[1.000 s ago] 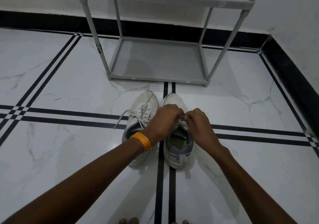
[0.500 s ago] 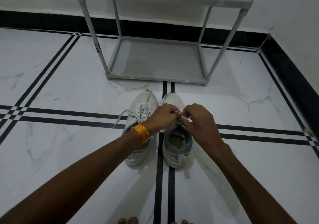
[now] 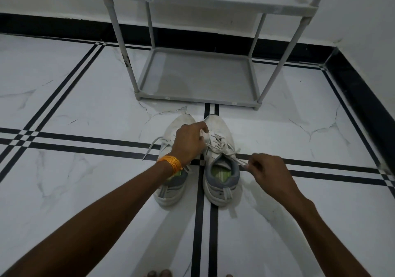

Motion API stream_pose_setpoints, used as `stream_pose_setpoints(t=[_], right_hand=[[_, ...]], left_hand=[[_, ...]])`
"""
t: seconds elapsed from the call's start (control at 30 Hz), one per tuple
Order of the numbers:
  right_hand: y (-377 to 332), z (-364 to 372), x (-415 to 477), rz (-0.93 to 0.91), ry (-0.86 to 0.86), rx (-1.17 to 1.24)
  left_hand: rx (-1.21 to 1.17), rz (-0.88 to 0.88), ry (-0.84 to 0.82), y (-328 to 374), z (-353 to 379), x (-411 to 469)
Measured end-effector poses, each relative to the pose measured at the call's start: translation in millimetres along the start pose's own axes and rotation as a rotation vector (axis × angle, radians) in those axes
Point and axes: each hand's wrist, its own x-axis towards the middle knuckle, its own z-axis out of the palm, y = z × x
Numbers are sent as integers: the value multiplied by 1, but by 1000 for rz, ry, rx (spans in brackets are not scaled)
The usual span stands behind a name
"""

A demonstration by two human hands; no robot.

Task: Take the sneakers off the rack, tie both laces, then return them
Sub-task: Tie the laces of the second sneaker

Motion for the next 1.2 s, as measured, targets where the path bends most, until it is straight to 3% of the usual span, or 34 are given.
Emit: stream_pose_setpoints(t=[0.23,0.6,0.73,0.8,0.87,0.93,1.0,1.07,1.2], right_hand=[[1,9,0,57,-35,-26],[-2,5,5,131,-102,-37],[-7,-15,8,252,-232,74],[-16,-28,13,243,-265,86],[-32,-33,18,215,-198,123],[-51,-29,22,182,-146,156],[-63,-11,26,138,-199,54],[-63,8,27,125,-222,-119],[-55,13,26,93,-103,-244]], left_hand=[[-51,-102,2,-3,4,9],[-44,-118,-7,-9,4,9],[134,38,-128,-9,1,9],[97,163,-142,1,-2,8],[-12,313,-201,12,1,6],[29,426,-336,17,10,2],[139,474,-420,16,16,-3],[193,464,-405,14,14,-6],[213,483,-353,12,5,-10]])
